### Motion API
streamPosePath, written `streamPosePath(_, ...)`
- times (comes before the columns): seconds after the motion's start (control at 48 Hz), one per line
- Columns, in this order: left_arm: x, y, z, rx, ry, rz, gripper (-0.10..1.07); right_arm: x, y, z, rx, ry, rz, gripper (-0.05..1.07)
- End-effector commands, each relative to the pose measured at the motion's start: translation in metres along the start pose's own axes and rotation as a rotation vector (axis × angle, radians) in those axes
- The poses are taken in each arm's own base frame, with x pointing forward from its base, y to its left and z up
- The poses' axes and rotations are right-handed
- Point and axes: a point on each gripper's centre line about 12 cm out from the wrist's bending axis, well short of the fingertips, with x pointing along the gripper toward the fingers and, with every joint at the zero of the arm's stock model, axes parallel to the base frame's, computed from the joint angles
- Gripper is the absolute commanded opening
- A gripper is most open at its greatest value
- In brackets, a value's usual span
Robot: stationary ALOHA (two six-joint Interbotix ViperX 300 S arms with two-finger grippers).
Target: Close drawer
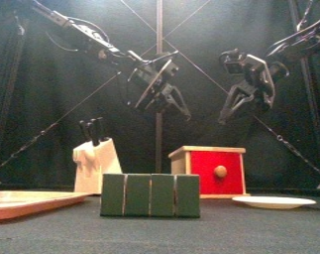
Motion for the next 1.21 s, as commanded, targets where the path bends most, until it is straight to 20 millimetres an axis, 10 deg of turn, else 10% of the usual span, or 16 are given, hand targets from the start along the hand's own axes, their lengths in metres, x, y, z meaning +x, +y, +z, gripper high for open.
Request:
streamPosePath(0.0,-0.01,-0.018,0.01,0.014,-0.041,-0.057,0.36,-0.008,0.005,0.002,-0.002,-0.033,0.033,0.51)
streamPosePath(0.729,-0.036,-0.107,-0.059,0.127,0.084,-0.254,0.36,-0.015,0.018,-0.02,-0.052,-0.009,0.104,0.51)
streamPosePath(1.188,-0.044,-0.113,-0.067,0.135,0.096,-0.275,0.36,-0.014,0.016,-0.025,-0.041,0.005,0.099,0.51)
